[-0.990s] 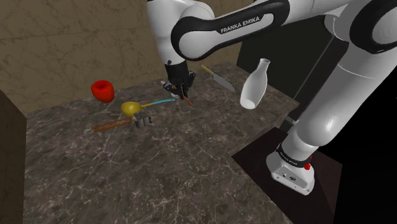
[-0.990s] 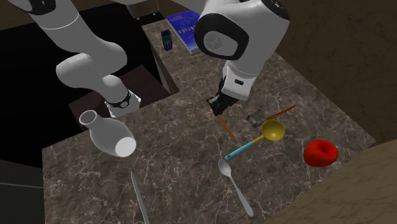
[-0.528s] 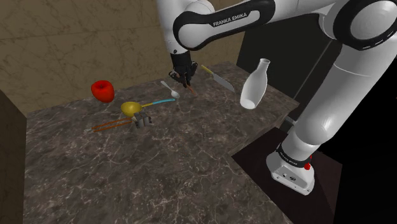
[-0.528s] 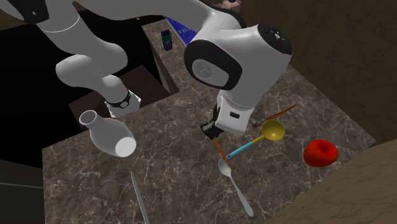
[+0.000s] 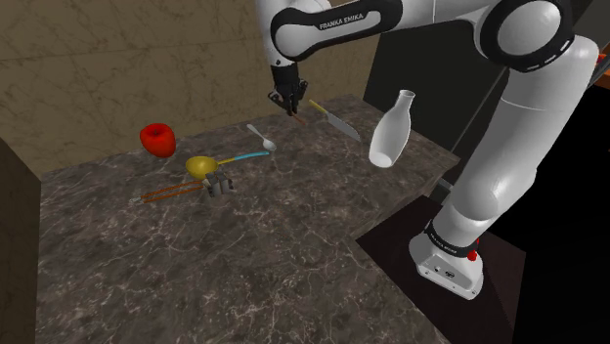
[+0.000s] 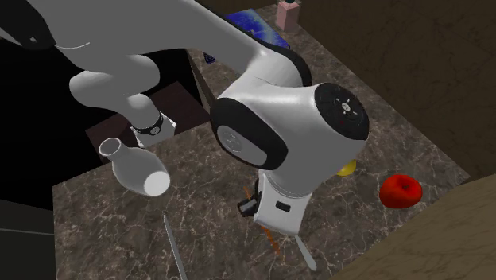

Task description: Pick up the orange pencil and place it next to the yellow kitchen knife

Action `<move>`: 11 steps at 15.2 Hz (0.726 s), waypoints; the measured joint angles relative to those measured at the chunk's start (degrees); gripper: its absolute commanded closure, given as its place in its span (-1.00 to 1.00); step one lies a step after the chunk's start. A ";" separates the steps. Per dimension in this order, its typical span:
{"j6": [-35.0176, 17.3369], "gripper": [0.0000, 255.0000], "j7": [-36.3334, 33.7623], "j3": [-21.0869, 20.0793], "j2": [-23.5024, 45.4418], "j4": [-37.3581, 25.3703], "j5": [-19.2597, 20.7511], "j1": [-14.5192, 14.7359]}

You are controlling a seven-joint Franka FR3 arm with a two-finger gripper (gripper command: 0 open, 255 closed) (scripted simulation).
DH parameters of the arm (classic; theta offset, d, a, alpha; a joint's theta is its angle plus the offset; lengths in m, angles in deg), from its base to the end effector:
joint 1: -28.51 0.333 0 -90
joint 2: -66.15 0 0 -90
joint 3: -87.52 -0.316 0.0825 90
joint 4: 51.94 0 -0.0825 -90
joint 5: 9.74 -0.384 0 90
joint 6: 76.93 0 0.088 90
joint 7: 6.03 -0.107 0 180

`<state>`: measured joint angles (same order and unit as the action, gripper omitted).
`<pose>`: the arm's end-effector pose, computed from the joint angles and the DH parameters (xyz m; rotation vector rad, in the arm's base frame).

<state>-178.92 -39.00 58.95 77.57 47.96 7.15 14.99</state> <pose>0.5892 0.1148 0.4586 2.8942 -0.3391 -0.0677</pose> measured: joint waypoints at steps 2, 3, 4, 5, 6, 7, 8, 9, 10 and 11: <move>0.83 1.00 1.96 1.05 2.74 -3.71 1.27 -0.75; 0.98 1.00 2.54 1.47 4.22 -5.35 1.93 -0.92; 1.28 1.00 3.42 1.93 5.39 -6.88 2.43 -1.25; 1.82 1.00 4.45 2.44 6.92 -9.08 3.03 -1.53; 2.05 1.00 5.17 2.85 8.15 -10.62 3.50 -1.75; 2.13 1.00 6.06 3.25 9.12 -11.82 3.87 -2.11; 2.60 1.00 6.97 3.66 10.37 -13.65 4.29 -2.35; 3.56 1.00 8.05 4.13 12.00 -16.40 4.79 -2.47; 3.95 1.00 9.14 4.69 14.01 -19.03 5.42 -2.66; 3.96 1.00 9.78 4.98 14.65 -19.76 5.61 -2.98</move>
<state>-174.96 -29.22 63.94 92.22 28.20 12.76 12.01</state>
